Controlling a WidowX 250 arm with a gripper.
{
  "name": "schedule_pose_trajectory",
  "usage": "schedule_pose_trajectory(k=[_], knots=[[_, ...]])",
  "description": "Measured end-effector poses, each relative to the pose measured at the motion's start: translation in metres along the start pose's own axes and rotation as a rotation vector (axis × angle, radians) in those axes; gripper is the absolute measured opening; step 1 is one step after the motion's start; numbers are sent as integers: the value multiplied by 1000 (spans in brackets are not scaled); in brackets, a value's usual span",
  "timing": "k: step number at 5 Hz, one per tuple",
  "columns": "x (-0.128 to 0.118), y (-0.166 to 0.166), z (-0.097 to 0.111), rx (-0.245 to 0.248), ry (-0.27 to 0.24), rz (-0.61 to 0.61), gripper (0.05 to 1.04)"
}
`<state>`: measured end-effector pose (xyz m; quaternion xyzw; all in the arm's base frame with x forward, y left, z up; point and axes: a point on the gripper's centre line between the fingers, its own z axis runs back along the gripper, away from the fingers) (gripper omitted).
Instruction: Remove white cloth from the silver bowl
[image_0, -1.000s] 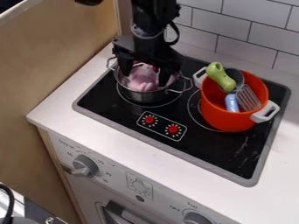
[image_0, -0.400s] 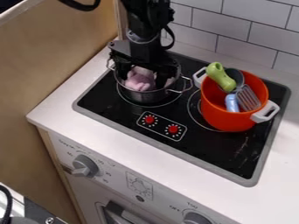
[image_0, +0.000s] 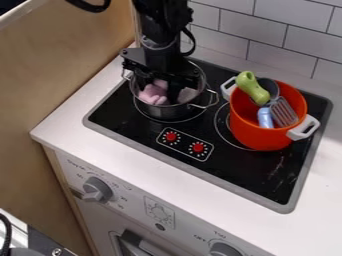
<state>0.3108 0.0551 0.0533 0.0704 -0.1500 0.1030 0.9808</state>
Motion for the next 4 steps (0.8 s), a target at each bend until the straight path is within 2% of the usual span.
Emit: schedule_pose_trajectory(k=[1,3,4], knots=[[0,3,3,-2,37,-13,381],[-1,15,6,13,74,-55,354],[-3,21,19,38,82,-52,354]])
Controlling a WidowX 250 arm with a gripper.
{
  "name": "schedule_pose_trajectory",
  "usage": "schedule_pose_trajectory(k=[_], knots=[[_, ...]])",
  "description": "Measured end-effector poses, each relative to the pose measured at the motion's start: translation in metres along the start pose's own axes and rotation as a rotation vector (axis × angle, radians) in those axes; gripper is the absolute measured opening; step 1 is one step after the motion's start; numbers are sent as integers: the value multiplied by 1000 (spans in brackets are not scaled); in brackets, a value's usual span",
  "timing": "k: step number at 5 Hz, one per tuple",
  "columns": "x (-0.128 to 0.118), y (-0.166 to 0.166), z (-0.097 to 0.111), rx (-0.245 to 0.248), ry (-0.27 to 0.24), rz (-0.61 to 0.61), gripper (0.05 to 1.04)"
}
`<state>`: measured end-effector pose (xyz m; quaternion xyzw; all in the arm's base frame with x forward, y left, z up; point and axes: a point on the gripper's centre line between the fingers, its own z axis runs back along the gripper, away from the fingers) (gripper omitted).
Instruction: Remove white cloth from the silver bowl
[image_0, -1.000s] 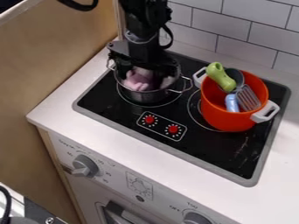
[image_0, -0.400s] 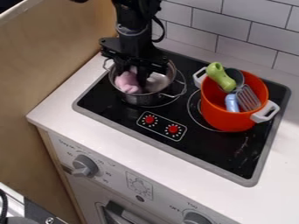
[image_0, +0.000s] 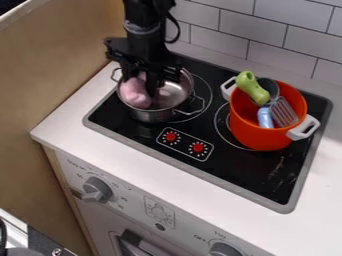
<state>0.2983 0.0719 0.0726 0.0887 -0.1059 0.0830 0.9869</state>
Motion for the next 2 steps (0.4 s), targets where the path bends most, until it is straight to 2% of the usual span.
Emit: schedule_pose_trajectory(k=[2], knots=[[-6,6,14,23,32,-11,354]])
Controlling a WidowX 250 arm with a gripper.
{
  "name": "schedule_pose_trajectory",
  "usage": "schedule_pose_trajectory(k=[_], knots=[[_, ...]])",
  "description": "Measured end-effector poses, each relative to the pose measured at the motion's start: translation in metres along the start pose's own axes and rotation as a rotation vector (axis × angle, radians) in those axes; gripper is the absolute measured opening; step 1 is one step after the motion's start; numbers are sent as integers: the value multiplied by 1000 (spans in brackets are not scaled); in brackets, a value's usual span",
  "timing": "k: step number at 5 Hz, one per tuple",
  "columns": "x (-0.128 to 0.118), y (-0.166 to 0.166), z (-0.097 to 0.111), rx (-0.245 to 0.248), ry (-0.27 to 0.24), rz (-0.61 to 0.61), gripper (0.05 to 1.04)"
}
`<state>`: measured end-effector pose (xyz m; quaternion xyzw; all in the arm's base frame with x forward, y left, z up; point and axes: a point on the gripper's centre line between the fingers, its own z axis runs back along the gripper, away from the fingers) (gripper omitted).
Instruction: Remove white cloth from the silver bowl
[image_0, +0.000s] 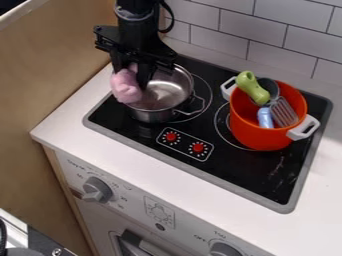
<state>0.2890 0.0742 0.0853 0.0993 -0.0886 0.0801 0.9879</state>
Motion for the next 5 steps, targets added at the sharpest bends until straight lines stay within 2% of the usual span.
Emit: schedule_pose_trajectory(k=[1,2,3,5], knots=[[2,2,5,7,11,0,354],[4,7,13,13,-4,-18,354],[5,14,21,16,-44,-24,354],[-14,28,19,19,-83,-57,354]])
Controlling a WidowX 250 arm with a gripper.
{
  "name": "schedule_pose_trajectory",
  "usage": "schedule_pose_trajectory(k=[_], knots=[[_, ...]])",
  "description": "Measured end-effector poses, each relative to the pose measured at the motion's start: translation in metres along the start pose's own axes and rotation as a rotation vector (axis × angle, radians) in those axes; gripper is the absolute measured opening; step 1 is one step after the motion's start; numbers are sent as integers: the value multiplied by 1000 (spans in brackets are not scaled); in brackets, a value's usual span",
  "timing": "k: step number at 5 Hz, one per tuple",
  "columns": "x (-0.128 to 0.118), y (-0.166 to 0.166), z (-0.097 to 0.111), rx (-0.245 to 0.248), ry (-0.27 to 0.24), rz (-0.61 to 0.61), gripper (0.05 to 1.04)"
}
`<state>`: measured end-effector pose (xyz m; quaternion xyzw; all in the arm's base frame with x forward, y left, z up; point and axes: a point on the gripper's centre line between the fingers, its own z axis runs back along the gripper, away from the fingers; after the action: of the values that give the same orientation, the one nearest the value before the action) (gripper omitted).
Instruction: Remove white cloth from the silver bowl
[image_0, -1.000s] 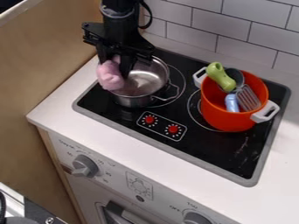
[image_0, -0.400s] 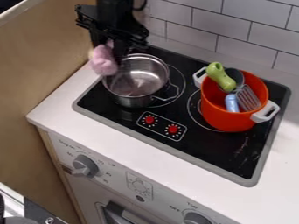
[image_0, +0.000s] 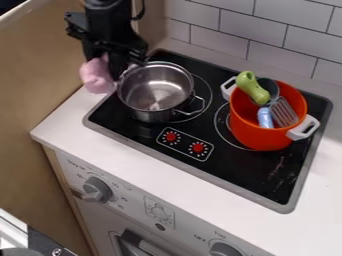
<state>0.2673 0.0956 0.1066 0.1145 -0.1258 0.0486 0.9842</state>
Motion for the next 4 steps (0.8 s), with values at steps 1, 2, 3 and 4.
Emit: schedule_pose_trajectory(k=[1,2,3,4], knots=[[-5,5,2,-12,-8,-6,354],[-10,10,-4,-26,-12,-16,354],[-15,14,-8,-26,-22,-24,354],[-23,17,-5,-15,-49,-29,354]])
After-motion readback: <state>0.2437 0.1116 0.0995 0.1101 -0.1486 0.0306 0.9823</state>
